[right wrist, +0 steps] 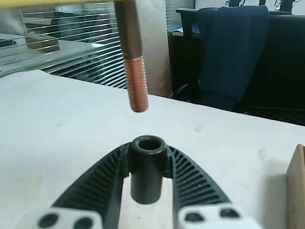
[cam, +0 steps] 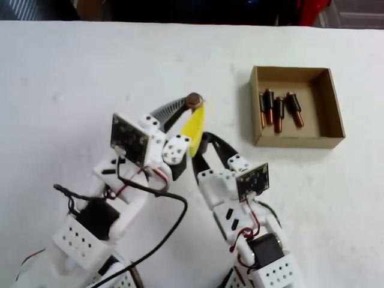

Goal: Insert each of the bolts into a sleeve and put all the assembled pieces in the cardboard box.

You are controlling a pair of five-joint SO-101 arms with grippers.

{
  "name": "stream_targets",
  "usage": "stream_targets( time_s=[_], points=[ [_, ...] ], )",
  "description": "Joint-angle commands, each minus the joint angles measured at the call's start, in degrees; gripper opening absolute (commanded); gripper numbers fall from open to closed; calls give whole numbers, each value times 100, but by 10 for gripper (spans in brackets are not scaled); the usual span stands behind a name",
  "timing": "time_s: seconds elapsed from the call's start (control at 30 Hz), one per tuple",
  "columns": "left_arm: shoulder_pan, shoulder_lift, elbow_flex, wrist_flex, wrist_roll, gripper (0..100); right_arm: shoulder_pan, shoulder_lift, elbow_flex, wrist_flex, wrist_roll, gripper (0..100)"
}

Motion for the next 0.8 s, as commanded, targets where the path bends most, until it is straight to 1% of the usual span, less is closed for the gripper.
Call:
stream_targets(
  time_s=[0.0, 0.1, 0.2, 0.37, 0.77],
  points=[
    [84, -198, -35, -281, 141, 22, 13, -57, 35, 4, -44, 18],
    [66, -198, -35, -246, 484, 22, 13, -57, 35, 4, -44, 18],
    [84, -189, -44, -211, 501, 22, 13, -57, 35, 4, -44, 18],
    [75, -180, -413, 501, 527, 22, 13, -57, 35, 4, -44, 18],
    [92, -180, -448, 501, 527, 22, 13, -57, 70, 4, -35, 18]
  ],
)
